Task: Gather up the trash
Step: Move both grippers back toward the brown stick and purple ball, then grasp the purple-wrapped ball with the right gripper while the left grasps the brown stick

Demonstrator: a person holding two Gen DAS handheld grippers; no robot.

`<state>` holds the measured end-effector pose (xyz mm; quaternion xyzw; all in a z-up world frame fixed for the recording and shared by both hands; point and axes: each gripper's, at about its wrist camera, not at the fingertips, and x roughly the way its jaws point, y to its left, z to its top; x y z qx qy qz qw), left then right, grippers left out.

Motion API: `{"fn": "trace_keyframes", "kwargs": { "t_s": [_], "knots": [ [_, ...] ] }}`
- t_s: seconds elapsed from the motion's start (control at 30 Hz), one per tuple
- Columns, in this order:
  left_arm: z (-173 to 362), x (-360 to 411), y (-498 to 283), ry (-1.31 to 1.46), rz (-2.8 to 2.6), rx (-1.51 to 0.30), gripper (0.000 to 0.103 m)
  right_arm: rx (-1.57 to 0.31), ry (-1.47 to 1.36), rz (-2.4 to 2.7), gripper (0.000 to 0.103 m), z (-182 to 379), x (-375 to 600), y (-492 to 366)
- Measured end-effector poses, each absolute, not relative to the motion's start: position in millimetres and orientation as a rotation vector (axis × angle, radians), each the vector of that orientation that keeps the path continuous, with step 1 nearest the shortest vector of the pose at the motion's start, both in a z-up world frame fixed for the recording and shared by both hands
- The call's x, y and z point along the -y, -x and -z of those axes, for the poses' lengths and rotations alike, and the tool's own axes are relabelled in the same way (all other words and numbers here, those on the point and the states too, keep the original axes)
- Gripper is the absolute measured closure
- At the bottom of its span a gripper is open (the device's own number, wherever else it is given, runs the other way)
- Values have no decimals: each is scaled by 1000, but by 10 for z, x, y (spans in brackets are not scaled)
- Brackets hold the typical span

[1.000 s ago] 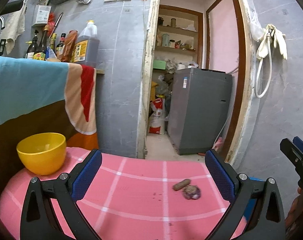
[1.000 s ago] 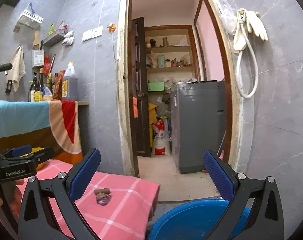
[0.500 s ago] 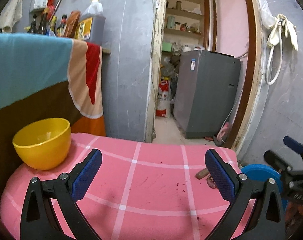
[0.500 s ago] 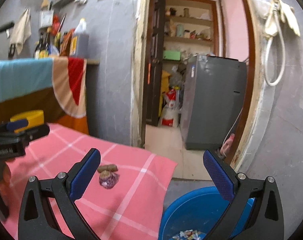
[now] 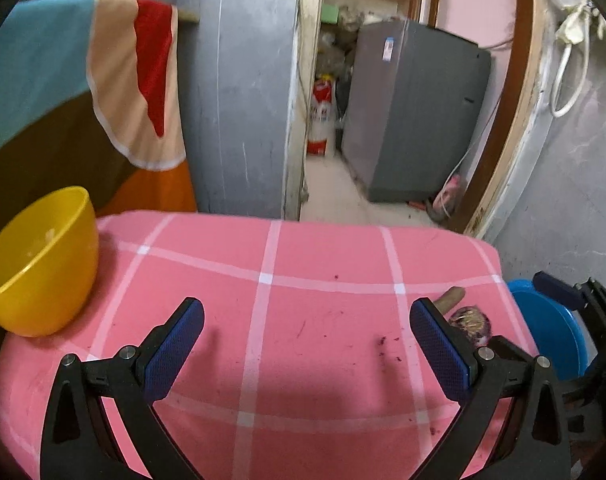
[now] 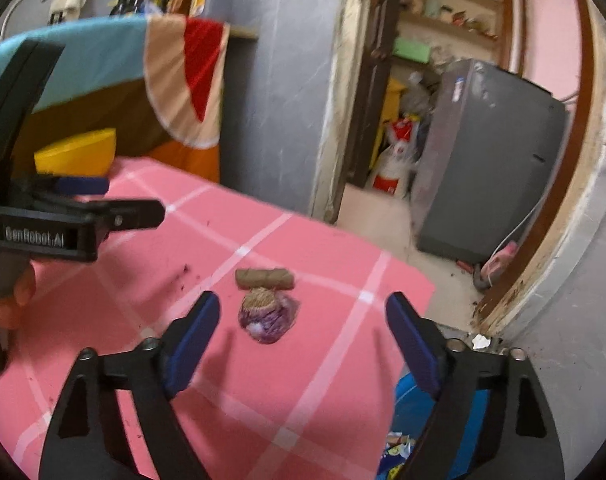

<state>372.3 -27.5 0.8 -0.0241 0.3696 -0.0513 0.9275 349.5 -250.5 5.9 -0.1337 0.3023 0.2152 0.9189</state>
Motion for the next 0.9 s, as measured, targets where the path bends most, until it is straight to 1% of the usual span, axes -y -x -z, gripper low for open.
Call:
{"fn": "trace_keyframes", "kwargs": {
  "t_s": [0.13, 0.2, 0.27, 0.33, 0.4, 0.43, 0.47, 0.5, 0.57, 0.67, 0.83, 0.9],
  "knots": [
    [30, 273, -3784, 38, 118, -799, 2, -680, 291, -456, 33, 0, 2464, -3578],
    [40, 284, -3796, 26, 125, -807, 2, -713, 294, -462, 41, 37, 2450, -3640],
    [37, 303, -3806, 17, 133, -811, 2, -727, 296, -477, 42, 52, 2432, -3667],
    [41, 324, -3816, 10, 143, -813, 2, -732, 299, -490, 49, 47, 2422, -3670],
    [53, 362, -3828, 0, 160, -819, 2, -732, 295, -505, 62, 36, 2427, -3659],
    [59, 379, -3844, -4, 168, -821, 3, -733, 290, -512, 66, 31, 2420, -3663],
    [65, 397, -3856, -9, 177, -822, 3, -734, 285, -517, 72, 28, 2423, -3661],
    [68, 425, -3849, -15, 188, -822, 3, -735, 277, -521, 76, 24, 2428, -3660],
    [68, 468, -3851, -26, 206, -822, 3, -736, 262, -517, 77, 19, 2445, -3667],
    [72, 542, -3860, -45, 251, -820, 10, -733, 235, -503, 78, -4, 2505, -3673],
    [126, 714, -3859, -101, 323, -838, 29, -716, 193, -465, 78, -73, 2651, -3676],
    [152, 797, -3869, -126, 347, -848, 32, -718, 176, -456, 78, -77, 2717, -3683]
  ]
}}
